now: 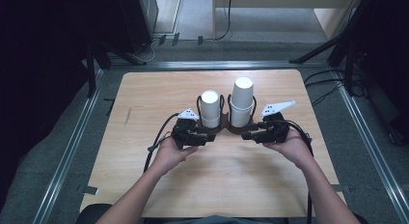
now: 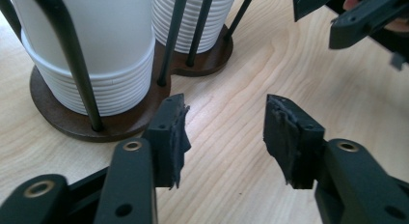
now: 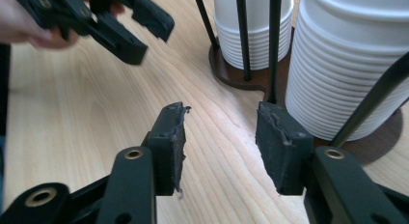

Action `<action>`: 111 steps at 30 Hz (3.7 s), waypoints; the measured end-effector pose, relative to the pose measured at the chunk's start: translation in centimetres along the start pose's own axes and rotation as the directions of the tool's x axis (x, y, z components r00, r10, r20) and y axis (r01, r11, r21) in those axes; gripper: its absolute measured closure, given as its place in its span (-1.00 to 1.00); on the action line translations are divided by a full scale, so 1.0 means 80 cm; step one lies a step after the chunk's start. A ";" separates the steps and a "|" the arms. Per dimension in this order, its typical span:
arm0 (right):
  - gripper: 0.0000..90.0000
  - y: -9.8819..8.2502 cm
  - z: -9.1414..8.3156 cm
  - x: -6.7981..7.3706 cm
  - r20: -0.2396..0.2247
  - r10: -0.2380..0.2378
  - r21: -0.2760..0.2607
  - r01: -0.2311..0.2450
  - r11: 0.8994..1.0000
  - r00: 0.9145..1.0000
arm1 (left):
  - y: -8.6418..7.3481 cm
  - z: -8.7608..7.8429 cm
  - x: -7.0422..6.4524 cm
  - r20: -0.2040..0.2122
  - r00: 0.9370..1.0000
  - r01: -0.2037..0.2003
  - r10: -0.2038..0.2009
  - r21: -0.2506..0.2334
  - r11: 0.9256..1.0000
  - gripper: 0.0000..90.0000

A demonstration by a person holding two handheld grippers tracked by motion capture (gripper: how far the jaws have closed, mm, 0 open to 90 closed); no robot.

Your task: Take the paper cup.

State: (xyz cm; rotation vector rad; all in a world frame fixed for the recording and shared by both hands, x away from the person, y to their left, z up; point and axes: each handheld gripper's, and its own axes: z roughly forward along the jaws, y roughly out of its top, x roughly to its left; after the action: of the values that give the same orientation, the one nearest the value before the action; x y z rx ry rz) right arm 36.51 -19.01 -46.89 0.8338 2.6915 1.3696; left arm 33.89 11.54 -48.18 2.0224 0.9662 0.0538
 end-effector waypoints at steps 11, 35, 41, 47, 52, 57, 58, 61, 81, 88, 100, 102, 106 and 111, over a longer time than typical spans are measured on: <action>0.00 0.003 0.004 0.002 0.011 0.015 0.022 -0.015 1.000 1.000 | 0.003 -0.001 -0.003 -0.015 1.000 -0.027 0.027 0.025 0.999 0.13; -0.12 -0.001 -0.001 0.006 0.034 -0.038 0.046 0.036 0.998 0.999 | 0.007 0.011 -0.022 0.002 0.998 -0.060 0.060 0.050 0.997 0.37; -0.12 0.003 -0.011 0.006 0.048 -0.032 0.036 0.030 0.999 0.998 | 0.012 0.013 -0.027 -0.011 0.997 -0.075 0.076 0.060 0.995 0.48; -0.12 0.012 -0.017 0.005 0.048 -0.024 0.026 0.023 0.999 0.999 | 0.021 0.017 -0.032 -0.011 0.996 -0.090 0.091 0.074 0.993 0.53; -0.13 0.024 -0.027 0.004 0.055 -0.041 0.052 0.039 0.998 0.998 | 0.031 0.021 -0.035 -0.008 0.996 -0.083 0.084 0.067 0.994 0.53; -0.15 0.035 -0.043 -0.001 0.070 -0.038 0.043 0.035 0.998 0.997 | 0.041 0.029 -0.041 -0.012 0.996 -0.085 0.086 0.062 0.994 0.57; -0.15 0.035 -0.043 -0.001 0.070 -0.038 0.043 0.035 0.998 0.997 | 0.043 0.030 -0.042 -0.011 0.996 -0.088 0.089 0.063 0.994 0.57; -0.18 0.041 -0.053 -0.008 0.070 -0.021 0.027 0.019 0.999 0.997 | 0.049 0.033 -0.044 -0.012 0.996 -0.090 0.091 0.065 0.994 0.62; -0.32 0.092 -0.072 -0.040 0.133 -0.005 0.027 0.001 1.000 0.991 | 0.089 0.064 -0.047 -0.053 0.995 -0.085 0.087 0.042 0.996 0.78; -0.37 0.113 -0.062 -0.048 0.144 -0.030 0.025 0.027 0.999 0.989 | 0.099 0.076 -0.043 -0.061 0.996 -0.055 0.058 0.041 0.998 0.89; -0.45 0.136 -0.047 -0.051 0.155 -0.040 0.042 0.034 0.999 0.987 | 0.107 0.085 -0.040 -0.070 0.997 -0.040 0.041 0.025 0.999 0.88; -0.48 0.141 -0.042 -0.050 0.161 -0.054 0.053 0.046 0.998 0.986 | 0.108 0.086 -0.039 -0.068 0.997 -0.035 0.036 0.014 0.999 0.88; -0.51 0.150 -0.035 -0.048 0.165 -0.062 0.059 0.053 0.997 0.984 | 0.107 0.087 -0.040 -0.068 0.997 -0.041 0.042 0.016 0.999 0.88; -0.52 0.160 -0.025 -0.049 0.167 -0.067 0.082 0.054 0.995 0.984 | 0.108 0.087 -0.042 -0.074 0.996 -0.046 0.047 0.013 0.999 0.86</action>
State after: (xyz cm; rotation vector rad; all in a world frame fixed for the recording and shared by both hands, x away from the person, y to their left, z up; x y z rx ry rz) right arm 45.17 -16.25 -36.89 0.8254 2.6303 1.1339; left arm 39.39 1.78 -45.25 2.0656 0.9677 0.1506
